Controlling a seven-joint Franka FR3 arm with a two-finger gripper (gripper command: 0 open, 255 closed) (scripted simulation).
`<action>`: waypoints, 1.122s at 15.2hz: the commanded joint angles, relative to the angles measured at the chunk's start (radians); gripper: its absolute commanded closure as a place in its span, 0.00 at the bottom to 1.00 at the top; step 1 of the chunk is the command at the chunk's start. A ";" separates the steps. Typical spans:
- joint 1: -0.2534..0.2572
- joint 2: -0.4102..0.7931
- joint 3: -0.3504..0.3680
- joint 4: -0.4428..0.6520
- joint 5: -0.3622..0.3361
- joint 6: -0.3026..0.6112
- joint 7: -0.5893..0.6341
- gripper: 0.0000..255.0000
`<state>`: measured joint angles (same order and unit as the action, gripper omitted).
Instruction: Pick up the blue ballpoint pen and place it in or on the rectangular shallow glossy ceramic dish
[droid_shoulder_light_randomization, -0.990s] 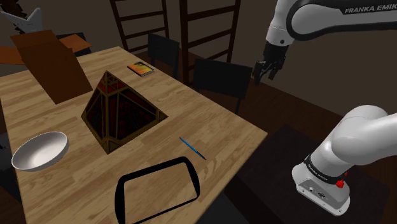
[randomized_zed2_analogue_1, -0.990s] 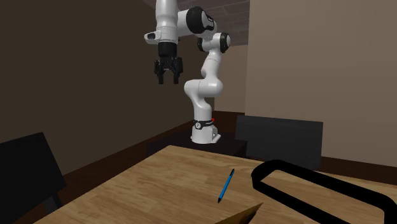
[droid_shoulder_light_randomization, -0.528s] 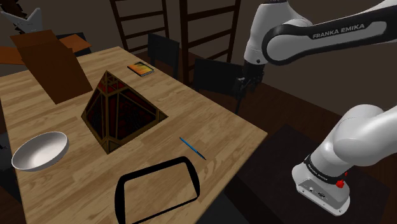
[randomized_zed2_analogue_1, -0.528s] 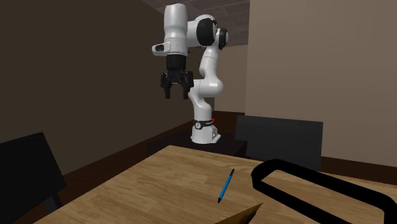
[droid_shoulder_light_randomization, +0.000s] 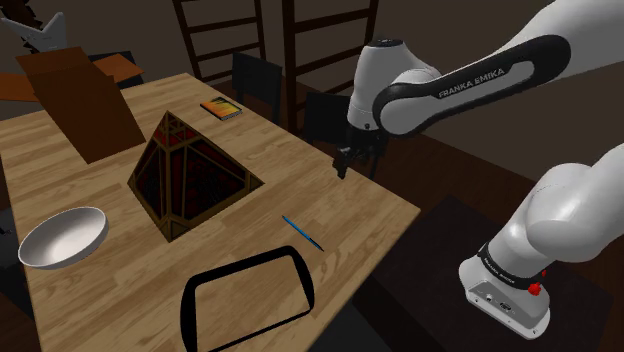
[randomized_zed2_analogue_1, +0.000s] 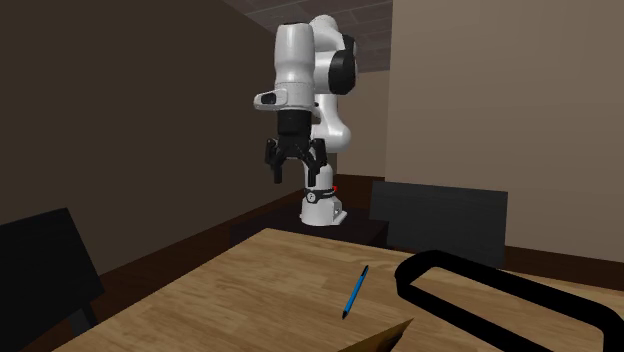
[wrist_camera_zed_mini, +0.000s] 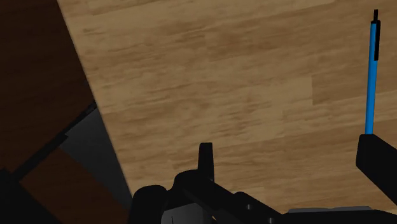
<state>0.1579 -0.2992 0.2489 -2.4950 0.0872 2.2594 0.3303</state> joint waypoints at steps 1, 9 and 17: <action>0.008 0.068 0.028 0.023 -0.012 0.052 0.030 0.00; 0.045 0.358 0.109 0.156 -0.145 0.214 0.186 0.00; 0.140 0.622 0.096 0.330 -0.321 0.295 0.341 0.00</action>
<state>0.2884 0.2966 0.3506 -2.1833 -0.2175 2.5463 0.6597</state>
